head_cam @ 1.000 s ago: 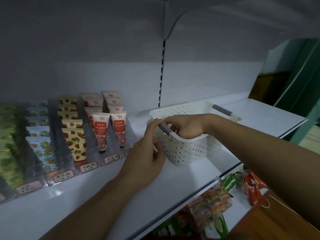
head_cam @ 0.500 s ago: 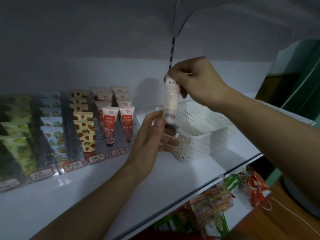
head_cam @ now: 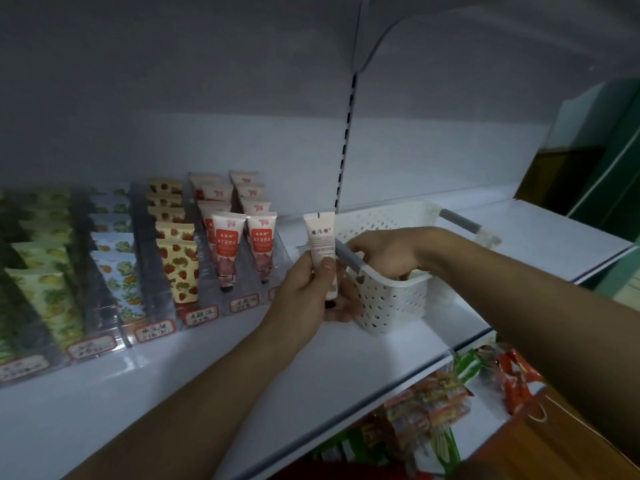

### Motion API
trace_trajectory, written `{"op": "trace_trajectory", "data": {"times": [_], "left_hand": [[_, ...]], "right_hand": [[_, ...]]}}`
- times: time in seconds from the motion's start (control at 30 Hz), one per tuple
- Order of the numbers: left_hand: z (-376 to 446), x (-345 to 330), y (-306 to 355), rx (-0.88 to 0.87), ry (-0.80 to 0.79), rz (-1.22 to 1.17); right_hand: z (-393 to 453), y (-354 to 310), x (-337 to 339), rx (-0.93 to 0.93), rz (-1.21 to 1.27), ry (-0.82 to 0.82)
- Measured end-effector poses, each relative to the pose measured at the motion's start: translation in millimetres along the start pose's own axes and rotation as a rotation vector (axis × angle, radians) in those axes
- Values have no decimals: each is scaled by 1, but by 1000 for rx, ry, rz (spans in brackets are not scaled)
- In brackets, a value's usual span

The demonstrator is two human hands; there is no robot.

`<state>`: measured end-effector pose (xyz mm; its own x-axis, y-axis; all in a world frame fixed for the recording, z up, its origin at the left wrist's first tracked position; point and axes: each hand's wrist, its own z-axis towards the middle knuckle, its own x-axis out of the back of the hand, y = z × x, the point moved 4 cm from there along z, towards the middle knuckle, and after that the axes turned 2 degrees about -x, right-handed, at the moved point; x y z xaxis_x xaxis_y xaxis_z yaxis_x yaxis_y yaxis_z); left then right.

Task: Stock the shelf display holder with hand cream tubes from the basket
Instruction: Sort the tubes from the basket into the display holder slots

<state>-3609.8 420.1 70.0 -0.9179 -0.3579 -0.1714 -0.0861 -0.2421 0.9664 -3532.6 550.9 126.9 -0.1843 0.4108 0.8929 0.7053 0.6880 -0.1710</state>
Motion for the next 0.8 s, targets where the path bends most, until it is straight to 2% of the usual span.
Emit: {"op": "trace_trajectory", "data": {"times": [0.1, 0.2, 0.37, 0.47, 0.53, 0.63, 0.7, 0.8], "left_hand": [[0, 1, -3, -22, 17, -6], [0, -1, -2, -37, -3, 6], [-5, -12, -4, 29, -99, -32], [-4, -11, -8, 24, -127, -18], [-2, -6, -8, -7, -83, -23], [1, 1, -5, -59, 32, -14], [2, 5, 1, -114, 90, 9], [-2, 3, 16, -196, 97, -25]], "right_hand": [[6, -4, -1, 46, 58, 10], [8, -4, 5, 87, -60, 76], [12, 14, 10, 8, -129, 98], [11, 18, 22, 0, -82, 250], [6, 23, 38, 5, 113, 440], [-15, 25, 60, 108, 577, 676], [-33, 17, 68, 229, 857, 699], [-52, -3, 68, 415, 1052, 600]]}}
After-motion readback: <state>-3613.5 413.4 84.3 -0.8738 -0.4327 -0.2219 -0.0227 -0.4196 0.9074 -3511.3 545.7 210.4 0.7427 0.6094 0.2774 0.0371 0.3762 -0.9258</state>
